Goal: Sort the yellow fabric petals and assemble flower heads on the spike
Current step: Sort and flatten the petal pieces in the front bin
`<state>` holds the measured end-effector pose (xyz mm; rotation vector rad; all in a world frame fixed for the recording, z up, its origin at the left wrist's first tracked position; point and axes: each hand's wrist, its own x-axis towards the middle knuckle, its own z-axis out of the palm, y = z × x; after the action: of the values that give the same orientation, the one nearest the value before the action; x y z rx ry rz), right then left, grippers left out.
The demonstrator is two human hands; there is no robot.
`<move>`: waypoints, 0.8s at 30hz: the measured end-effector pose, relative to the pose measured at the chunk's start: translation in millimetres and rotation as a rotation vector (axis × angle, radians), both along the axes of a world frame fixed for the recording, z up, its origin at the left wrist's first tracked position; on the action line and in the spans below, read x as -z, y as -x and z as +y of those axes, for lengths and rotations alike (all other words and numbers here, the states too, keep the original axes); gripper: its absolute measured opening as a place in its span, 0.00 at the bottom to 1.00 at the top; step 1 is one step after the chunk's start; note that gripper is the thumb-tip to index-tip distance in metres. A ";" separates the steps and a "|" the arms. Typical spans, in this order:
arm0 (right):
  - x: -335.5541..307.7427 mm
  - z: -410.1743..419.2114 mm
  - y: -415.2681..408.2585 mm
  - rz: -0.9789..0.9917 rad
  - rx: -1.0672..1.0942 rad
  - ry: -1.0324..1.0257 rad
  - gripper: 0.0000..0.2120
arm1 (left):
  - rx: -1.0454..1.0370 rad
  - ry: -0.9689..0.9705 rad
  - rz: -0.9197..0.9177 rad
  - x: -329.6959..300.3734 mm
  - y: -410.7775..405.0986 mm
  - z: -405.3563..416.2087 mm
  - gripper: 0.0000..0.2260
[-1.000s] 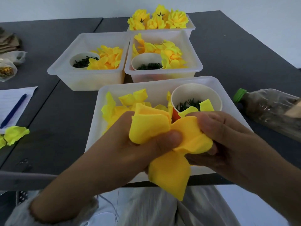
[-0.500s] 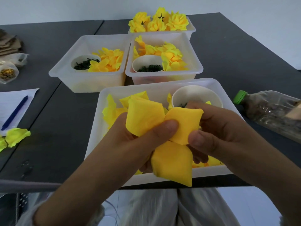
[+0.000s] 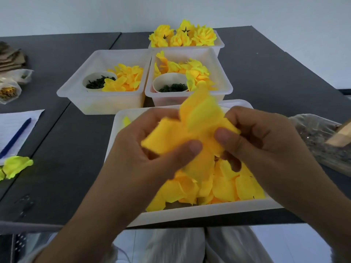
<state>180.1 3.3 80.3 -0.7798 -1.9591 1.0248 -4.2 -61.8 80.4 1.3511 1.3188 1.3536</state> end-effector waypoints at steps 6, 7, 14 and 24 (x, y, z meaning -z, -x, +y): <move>21.7 -11.9 24.9 0.220 0.062 0.338 0.13 | -0.056 0.129 -0.360 19.4 -10.9 2.0 0.14; 24.8 -13.0 27.7 0.149 0.065 0.322 0.12 | -0.141 0.123 -0.292 21.1 -9.7 1.9 0.13; 10.3 3.8 17.9 -0.185 -0.018 -0.035 0.20 | -0.123 0.070 0.344 24.0 -0.7 -2.5 0.07; 10.7 19.6 9.5 -0.299 -0.093 0.007 0.16 | -0.100 0.041 0.378 20.3 -0.4 4.2 0.06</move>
<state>170.6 22.8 69.6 -0.8945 -2.2643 1.0159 -3.8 -57.6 60.1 1.5839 1.6728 1.1639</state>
